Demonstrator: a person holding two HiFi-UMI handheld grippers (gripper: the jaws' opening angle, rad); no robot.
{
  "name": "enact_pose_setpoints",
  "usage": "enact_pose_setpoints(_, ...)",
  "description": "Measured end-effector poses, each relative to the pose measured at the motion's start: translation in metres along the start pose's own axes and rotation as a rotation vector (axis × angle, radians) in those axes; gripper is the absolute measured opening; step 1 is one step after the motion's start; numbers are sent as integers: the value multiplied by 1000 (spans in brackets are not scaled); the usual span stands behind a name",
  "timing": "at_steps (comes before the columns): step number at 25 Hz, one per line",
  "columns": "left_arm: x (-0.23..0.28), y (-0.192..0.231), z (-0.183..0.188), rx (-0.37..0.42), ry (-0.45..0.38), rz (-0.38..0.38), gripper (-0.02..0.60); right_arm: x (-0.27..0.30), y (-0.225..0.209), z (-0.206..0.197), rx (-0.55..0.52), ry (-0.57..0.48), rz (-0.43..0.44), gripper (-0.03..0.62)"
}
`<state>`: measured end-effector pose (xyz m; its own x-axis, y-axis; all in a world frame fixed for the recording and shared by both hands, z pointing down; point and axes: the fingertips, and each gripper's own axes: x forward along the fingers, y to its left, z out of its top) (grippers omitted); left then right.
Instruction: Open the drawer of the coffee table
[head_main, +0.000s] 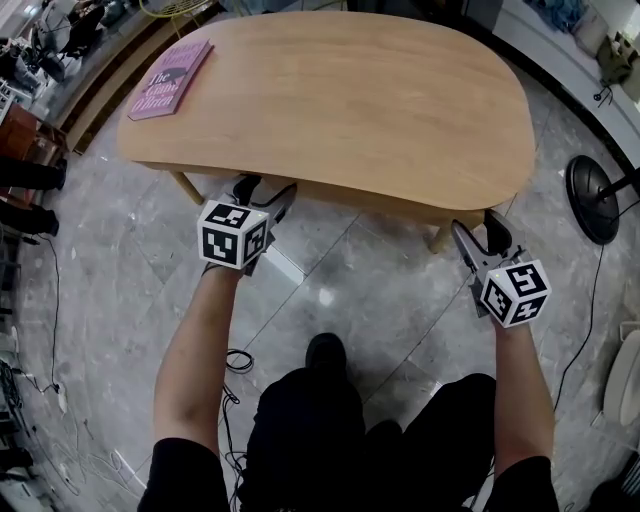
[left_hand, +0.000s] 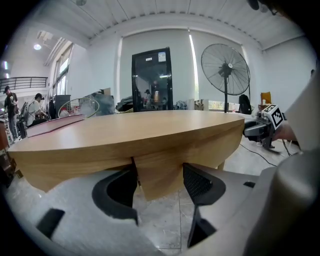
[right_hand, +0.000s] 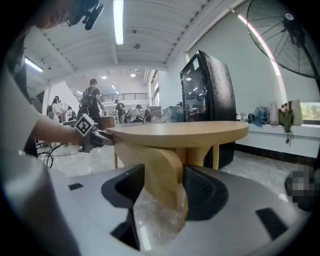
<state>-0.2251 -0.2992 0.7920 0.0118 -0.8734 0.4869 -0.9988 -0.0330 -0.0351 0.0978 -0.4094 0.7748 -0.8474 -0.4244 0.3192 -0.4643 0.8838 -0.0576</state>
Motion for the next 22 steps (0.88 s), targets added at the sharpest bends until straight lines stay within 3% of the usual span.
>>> enact_pose_setpoints(4,-7,-4,-1,-42,-12,-9,301,-6,2,-1,27,-12,-13,207)
enact_pose_setpoints(14,-34,-14,-18,21,10,-14,268,-27,18,-9,-14,2,-9,187)
enact_pose_setpoints(22,-53,-24,-25,-39,-2,-58,305,-42,31,-14,-70,53,18,158)
